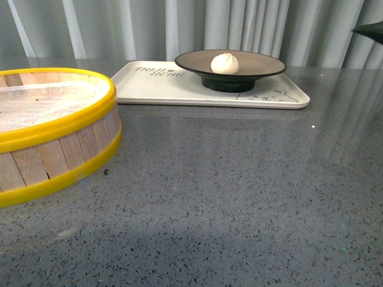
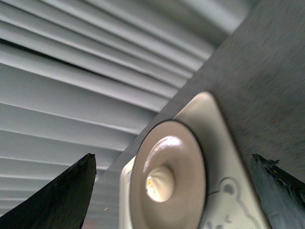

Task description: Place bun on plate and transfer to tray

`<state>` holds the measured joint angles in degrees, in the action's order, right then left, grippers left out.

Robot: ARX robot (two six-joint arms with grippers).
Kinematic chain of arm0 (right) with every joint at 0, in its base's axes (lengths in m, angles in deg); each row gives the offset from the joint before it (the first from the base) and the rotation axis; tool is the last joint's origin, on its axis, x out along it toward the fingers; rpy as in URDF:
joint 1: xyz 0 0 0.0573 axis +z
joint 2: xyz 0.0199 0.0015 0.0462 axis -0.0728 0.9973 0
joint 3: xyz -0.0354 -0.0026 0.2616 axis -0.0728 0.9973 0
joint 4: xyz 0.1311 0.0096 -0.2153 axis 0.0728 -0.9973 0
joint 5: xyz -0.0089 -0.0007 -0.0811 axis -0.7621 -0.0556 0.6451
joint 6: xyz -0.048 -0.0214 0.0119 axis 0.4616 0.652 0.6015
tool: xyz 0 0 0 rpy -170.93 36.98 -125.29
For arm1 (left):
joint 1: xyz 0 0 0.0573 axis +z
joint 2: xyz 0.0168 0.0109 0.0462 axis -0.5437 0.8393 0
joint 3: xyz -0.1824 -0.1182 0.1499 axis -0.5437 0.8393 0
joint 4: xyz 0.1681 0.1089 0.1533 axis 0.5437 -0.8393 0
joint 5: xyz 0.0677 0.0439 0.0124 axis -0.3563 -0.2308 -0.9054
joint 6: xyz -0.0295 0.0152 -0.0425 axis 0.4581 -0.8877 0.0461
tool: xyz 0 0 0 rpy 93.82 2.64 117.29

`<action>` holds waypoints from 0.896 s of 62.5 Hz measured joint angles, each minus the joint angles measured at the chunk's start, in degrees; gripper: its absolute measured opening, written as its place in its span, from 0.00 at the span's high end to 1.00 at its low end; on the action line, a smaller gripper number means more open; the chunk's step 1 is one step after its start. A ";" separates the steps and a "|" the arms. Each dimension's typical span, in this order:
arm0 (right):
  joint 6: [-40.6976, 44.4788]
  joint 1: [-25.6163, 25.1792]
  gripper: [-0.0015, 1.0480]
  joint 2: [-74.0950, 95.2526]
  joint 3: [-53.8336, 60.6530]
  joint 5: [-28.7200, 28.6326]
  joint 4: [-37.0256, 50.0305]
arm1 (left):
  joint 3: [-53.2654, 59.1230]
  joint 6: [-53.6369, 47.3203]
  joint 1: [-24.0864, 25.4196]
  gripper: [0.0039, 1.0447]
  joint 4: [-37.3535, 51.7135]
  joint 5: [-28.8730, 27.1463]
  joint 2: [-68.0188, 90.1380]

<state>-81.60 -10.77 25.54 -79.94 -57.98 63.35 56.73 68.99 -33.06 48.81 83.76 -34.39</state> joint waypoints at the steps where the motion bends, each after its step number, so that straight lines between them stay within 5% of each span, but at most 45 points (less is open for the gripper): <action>1: 2.03 -0.35 0.08 -2.01 2.27 1.62 1.14 | 0.00 0.00 0.00 0.06 0.00 0.00 0.00; 18: 35.39 -7.15 0.08 -35.85 43.17 20.81 22.64 | 0.00 0.00 0.00 0.06 0.00 0.00 0.00; 27: 52.37 -11.67 0.08 -40.83 57.72 21.16 32.26 | 0.00 0.00 0.00 0.06 0.00 0.00 0.00; 43: 60.04 -17.81 0.09 -44.46 67.76 17.18 37.35 | 0.00 0.00 0.00 0.06 0.00 0.00 0.00; 50: 56.59 -18.71 0.27 -47.56 72.00 -0.57 36.59 | 0.00 0.00 0.00 0.06 0.00 0.00 -0.02; 56: 55.60 -15.41 0.44 -50.99 76.46 -1.44 37.20 | 0.00 0.02 -0.02 0.06 0.00 0.02 -0.02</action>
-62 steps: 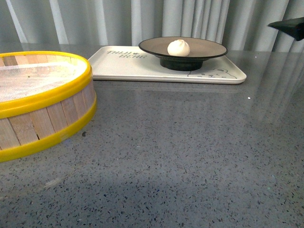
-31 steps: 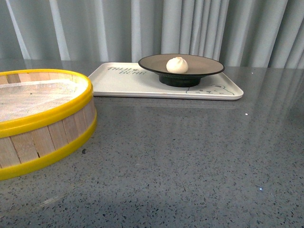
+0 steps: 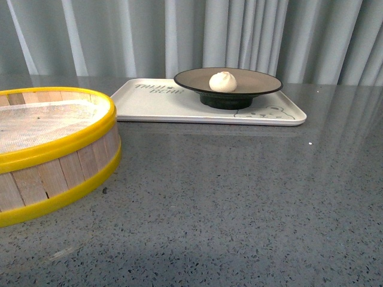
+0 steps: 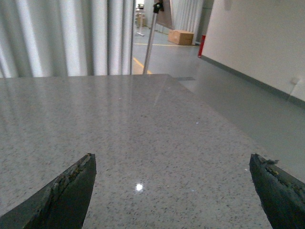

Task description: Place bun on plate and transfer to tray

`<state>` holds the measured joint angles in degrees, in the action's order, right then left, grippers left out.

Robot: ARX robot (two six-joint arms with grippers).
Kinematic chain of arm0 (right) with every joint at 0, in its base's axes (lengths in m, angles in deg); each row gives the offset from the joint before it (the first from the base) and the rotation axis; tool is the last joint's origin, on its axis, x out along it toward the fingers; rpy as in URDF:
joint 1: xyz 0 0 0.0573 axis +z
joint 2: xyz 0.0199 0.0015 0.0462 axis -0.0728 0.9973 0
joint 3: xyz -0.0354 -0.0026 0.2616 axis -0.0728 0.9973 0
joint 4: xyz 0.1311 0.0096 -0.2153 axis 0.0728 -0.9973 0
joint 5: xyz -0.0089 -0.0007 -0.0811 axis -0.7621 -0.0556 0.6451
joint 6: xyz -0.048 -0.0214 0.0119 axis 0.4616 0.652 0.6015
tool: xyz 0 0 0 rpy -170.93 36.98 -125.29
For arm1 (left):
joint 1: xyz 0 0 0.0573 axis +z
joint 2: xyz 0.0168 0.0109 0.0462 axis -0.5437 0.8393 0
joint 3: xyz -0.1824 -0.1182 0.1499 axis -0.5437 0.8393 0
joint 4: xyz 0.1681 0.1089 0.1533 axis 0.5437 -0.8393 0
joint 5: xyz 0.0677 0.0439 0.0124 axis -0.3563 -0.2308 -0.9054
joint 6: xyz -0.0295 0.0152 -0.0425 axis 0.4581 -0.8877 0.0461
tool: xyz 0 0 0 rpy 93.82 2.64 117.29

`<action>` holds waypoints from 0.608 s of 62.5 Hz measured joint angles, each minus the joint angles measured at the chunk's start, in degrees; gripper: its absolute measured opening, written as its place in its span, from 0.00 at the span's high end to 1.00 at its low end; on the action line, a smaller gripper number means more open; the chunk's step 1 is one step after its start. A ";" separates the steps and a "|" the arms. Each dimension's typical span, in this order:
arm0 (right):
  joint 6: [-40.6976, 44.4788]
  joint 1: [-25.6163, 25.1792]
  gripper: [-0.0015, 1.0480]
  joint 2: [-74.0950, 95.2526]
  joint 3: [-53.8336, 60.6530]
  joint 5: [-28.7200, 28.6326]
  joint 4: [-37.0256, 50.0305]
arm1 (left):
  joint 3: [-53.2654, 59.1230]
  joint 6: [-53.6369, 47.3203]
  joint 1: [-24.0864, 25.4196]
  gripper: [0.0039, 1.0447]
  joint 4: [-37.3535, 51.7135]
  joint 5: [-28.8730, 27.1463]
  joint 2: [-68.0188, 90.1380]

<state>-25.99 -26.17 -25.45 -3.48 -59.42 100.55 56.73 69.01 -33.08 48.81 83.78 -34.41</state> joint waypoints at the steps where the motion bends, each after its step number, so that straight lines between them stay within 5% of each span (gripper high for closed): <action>1: -0.04 0.35 0.45 -0.35 0.35 0.37 0.00 | 0.00 -0.02 0.02 0.06 0.00 0.00 -0.02; 22: -0.35 9.49 0.99 -13.22 7.61 9.46 -5.75 | 0.00 -0.02 0.00 0.06 0.00 -0.04 0.00; 38: -0.50 14.14 0.98 -22.14 10.34 13.97 -11.72 | 0.00 -0.02 0.02 0.06 0.00 -0.02 0.00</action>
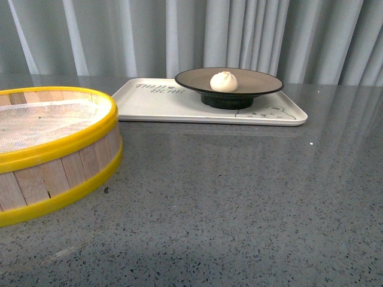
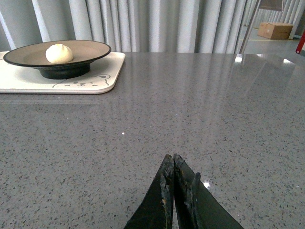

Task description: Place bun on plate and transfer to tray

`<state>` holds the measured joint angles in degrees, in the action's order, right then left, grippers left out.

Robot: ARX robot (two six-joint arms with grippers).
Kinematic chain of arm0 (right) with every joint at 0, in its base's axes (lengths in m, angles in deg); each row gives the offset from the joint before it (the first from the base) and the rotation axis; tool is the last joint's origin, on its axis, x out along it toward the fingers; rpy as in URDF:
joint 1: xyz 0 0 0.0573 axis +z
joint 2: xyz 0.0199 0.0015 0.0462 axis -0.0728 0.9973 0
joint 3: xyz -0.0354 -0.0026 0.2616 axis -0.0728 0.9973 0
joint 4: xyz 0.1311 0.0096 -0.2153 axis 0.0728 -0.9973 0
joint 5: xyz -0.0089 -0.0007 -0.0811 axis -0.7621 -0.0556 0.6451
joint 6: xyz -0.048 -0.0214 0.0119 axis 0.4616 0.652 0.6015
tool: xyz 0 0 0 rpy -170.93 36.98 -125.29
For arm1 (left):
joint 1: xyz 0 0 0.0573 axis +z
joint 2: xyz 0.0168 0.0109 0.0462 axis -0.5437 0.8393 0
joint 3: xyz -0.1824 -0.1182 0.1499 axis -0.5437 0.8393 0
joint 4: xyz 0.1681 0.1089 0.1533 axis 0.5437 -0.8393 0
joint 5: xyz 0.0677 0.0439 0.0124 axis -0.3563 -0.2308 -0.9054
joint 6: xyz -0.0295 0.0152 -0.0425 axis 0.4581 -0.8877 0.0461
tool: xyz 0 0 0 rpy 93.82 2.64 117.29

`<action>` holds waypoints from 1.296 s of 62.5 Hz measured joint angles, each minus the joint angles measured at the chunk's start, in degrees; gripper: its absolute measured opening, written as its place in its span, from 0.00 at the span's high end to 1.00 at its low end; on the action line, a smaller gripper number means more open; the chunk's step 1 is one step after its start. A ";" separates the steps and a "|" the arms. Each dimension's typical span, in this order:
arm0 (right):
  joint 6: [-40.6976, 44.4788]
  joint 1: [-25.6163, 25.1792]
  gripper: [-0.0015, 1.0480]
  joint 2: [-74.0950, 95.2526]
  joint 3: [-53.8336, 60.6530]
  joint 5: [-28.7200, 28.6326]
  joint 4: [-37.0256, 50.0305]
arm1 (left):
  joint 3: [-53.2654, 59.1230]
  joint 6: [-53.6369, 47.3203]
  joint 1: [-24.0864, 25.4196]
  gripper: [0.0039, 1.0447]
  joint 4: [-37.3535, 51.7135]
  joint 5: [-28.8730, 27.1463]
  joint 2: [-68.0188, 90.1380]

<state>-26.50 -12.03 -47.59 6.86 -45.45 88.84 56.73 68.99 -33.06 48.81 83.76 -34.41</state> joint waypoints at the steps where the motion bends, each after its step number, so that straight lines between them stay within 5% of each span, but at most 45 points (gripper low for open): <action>1: 0.00 0.15 0.98 -0.33 0.09 0.09 -0.24 | 0.00 0.00 0.00 0.06 0.00 0.00 0.00; 19: -0.02 7.54 0.98 -7.30 2.78 6.91 -4.04 | 0.00 0.00 0.00 0.06 0.00 0.00 0.00; 73: -0.04 7.65 0.98 -25.07 2.78 7.32 -21.27 | 0.00 0.00 0.00 0.06 0.00 -0.02 0.00; 81: -0.02 7.69 0.98 -33.48 2.73 7.32 -30.69 | 0.00 0.02 0.00 0.06 0.00 -0.02 0.00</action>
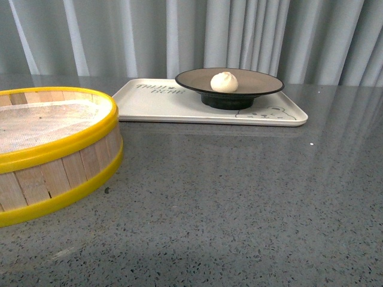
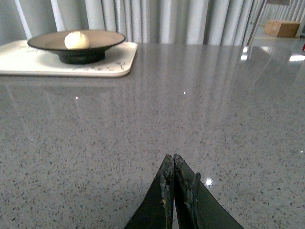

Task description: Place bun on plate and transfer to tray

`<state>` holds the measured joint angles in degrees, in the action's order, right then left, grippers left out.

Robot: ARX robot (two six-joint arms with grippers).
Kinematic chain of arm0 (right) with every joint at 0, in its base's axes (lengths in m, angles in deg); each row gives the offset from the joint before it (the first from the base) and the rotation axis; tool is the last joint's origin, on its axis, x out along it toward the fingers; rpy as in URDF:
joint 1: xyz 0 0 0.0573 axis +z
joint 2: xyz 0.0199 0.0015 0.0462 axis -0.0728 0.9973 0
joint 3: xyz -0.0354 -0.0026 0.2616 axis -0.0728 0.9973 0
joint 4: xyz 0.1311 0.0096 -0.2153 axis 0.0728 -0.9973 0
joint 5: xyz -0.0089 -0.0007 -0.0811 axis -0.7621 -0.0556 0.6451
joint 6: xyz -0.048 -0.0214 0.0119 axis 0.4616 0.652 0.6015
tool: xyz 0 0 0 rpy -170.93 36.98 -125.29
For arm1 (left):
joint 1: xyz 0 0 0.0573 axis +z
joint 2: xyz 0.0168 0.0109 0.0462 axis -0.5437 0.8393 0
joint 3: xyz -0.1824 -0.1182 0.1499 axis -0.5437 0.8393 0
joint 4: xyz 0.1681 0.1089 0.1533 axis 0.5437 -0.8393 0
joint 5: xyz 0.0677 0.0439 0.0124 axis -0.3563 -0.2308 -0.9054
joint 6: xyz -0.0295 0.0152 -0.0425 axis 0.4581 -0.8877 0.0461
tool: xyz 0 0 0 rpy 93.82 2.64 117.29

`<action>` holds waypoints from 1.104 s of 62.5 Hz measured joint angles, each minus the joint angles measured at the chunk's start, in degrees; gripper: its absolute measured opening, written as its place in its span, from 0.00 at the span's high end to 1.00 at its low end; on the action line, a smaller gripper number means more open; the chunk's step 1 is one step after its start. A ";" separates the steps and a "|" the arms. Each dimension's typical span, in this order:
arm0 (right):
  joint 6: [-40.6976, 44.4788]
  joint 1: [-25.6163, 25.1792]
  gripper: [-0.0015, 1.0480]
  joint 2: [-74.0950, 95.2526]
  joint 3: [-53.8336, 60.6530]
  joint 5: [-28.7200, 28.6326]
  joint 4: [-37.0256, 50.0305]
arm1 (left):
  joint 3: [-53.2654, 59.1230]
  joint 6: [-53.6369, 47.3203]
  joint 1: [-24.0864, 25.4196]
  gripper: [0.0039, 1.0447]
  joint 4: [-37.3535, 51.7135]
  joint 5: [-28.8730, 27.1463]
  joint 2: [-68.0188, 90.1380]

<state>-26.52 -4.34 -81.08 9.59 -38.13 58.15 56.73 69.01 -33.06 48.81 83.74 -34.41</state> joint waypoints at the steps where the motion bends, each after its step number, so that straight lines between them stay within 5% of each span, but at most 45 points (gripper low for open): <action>1: 0.00 0.00 0.98 -0.57 0.00 -0.02 0.00 | 0.00 -0.02 0.00 0.06 0.00 0.00 0.00; 17: 0.00 0.00 0.98 -0.94 0.00 -0.02 -0.31 | 0.00 -0.02 0.00 0.06 0.00 0.02 0.00; 46: -0.13 0.00 0.06 -0.94 0.00 -0.02 -0.31 | 0.00 -0.02 0.00 0.06 0.00 0.02 0.00; 69: -0.15 0.00 0.08 -0.94 0.00 -0.02 -0.31 | 0.00 -0.02 0.00 0.06 0.00 0.02 0.00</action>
<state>-26.67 -4.34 -82.02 9.59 -38.15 57.84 56.73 68.99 -33.06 48.81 83.76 -34.41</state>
